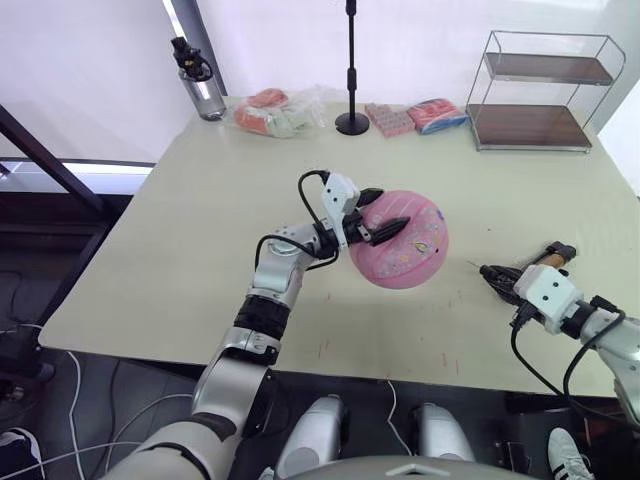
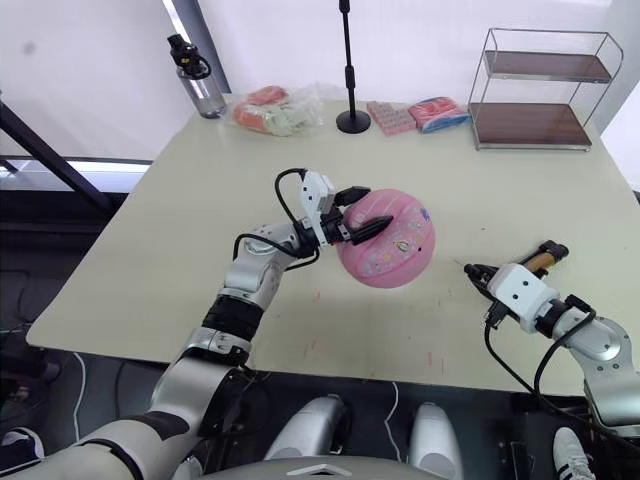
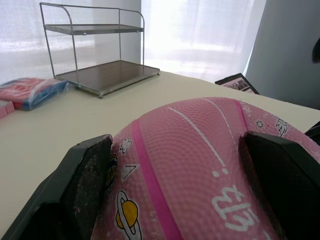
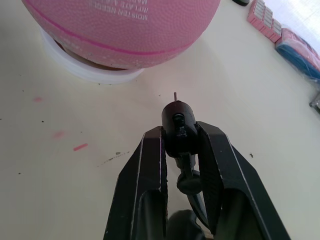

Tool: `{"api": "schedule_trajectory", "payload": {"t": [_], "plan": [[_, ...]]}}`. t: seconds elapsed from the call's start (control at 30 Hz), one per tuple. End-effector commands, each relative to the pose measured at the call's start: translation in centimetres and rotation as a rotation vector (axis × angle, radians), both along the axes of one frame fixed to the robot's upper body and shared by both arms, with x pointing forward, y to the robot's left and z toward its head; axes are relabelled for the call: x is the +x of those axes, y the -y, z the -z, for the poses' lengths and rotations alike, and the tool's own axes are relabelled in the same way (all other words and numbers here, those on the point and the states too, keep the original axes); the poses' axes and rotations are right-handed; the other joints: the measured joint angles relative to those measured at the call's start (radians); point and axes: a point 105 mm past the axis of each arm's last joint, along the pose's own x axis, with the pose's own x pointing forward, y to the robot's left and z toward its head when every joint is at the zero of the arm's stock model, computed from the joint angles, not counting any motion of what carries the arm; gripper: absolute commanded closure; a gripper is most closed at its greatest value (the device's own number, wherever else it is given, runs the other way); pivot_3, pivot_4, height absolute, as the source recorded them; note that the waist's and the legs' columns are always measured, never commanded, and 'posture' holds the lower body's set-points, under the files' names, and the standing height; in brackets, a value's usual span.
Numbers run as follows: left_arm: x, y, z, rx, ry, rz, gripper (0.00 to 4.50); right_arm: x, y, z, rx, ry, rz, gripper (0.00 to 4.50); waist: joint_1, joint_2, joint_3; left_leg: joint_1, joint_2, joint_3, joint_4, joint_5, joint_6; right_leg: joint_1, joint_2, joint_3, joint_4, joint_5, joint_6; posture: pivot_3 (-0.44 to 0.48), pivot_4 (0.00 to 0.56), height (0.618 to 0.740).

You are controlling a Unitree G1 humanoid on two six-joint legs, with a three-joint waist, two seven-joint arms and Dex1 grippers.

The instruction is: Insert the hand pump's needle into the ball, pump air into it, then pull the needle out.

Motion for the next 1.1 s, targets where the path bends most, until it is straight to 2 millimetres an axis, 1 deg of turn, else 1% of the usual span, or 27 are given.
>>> {"api": "schedule_trajectory", "payload": {"t": [0.03, 0.27, 0.5, 0.57, 0.6, 0.67, 0.73, 0.8, 0.83, 0.93, 1.03, 1.1], "plan": [[-0.5, 0.2, 0.7, 0.017, -0.041, 0.019, 0.0, 0.3, 0.0, -0.4, 0.004, 0.026, 0.006, 4.17, 0.0, 0.0, 0.005, 0.0, 0.0, 0.0, 0.0, 0.0, 0.0, 0.0, 0.0, 0.0, 0.0, 0.0, 0.0, 0.0, 0.15, 0.731], [-1.4, 0.4, -1.8, -0.032, 0.021, 0.065, 0.0, 0.7, 0.5, 0.2, -0.044, 0.041, 0.018, 4.17, 0.001, -0.002, 0.02, -0.002, -0.001, 0.0, -0.001, 0.002, -0.004, -0.002, 0.0, 0.0, 0.0, 0.0, 0.0, 0.0, 0.15, 0.731], [-2.0, 0.2, -5.3, -0.124, 0.096, 0.101, 0.0, 0.9, 1.0, 1.1, -0.105, 0.048, 0.019, 4.17, -0.001, -0.002, 0.027, -0.004, -0.001, 0.0, -0.002, 0.003, -0.005, -0.004, 0.0, 0.0, 0.0, 0.0, 0.0, 0.0, 0.15, 0.731], [-2.2, 0.2, -6.1, -0.143, 0.115, 0.112, 0.0, 1.0, 1.1, 1.3, -0.11, 0.048, 0.021, 3.14, -0.003, -0.003, 0.028, -0.004, -0.001, 0.0, -0.002, 0.003, -0.005, -0.004, 0.0, 0.001, 0.0, 0.0, 0.0, 0.0, 0.15, 0.731], [-2.3, 0.2, -6.6, -0.153, 0.124, 0.117, 0.0, 1.0, 1.2, 1.3, -0.111, 0.049, 0.021, 2.77, -0.004, -0.003, 0.028, -0.004, -0.001, 0.0, -0.002, 0.003, -0.005, -0.004, 0.0, 0.001, 0.0, 0.0, -0.001, 0.0, 0.15, 0.731], [-2.6, 0.1, -7.7, -0.173, 0.149, 0.14, 0.0, 1.1, 1.2, 1.4, -0.114, 0.051, 0.02, 1.63, -0.007, -0.003, 0.028, -0.004, -0.001, 0.001, -0.002, 0.003, -0.005, -0.004, 0.0, 0.001, 0.0, 0.0, -0.001, 0.0, 0.15, 0.731], [-3.2, -0.1, -8.5, -0.182, 0.17, 0.172, 0.0, 1.1, 1.3, 1.4, -0.116, 0.052, 0.02, 1.23, -0.013, -0.002, 0.029, -0.004, -0.001, 0.001, -0.002, 0.003, -0.005, -0.004, 0.0, 0.001, 0.0, 0.0, -0.001, 0.0, 0.15, 0.731], [-3.8, -0.4, -8.9, -0.169, 0.18, 0.21, 0.0, 1.1, 1.3, 1.5, -0.117, 0.053, 0.019, 0.24, -0.016, -0.002, 0.029, -0.004, -0.001, 0.001, -0.002, 0.003, -0.005, -0.004, 0.001, 0.002, 0.0, 0.0, -0.001, 0.0, 0.15, 0.731], [-4.0, -0.5, -8.9, -0.161, 0.182, 0.224, 0.0, 1.1, 1.3, 1.5, -0.117, 0.053, 0.018, 0.02, -0.016, -0.002, 0.029, -0.004, -0.001, 0.002, -0.002, 0.003, -0.005, -0.004, 0.001, 0.002, 0.0, 0.0, -0.001, 0.0, 0.15, 0.731], [-5.3, -1.9, -8.7, -0.112, 0.173, 0.288, 0.0, 1.0, 1.4, 1.5, -0.117, 0.053, 0.018, 0.02, -0.017, -0.002, 0.029, -0.003, -0.001, 0.002, -0.002, 0.003, -0.006, -0.004, 0.001, 0.003, 0.001, 0.0, -0.001, 0.0, 0.15, 0.731], [-6.8, -3.4, -7.7, -0.021, 0.138, 0.361, 0.0, 1.1, 1.5, 1.5, -0.116, 0.054, 0.018, 0.02, -0.023, -0.002, 0.03, -0.003, 0.0, 0.004, -0.003, 0.003, -0.006, -0.005, 0.002, 0.005, 0.001, 0.0, -0.001, 0.0, 0.15, 0.731], [-7.5, -4.0, -7.3, 0.018, 0.119, 0.392, 0.0, 1.1, 1.5, 1.5, -0.115, 0.055, 0.017, 0.02, -0.025, -0.002, 0.03, -0.003, 0.0, 0.005, -0.003, 0.003, -0.006, -0.006, 0.002, 0.005, 0.003, 0.0, -0.002, 0.0, 0.15, 0.731]]}}
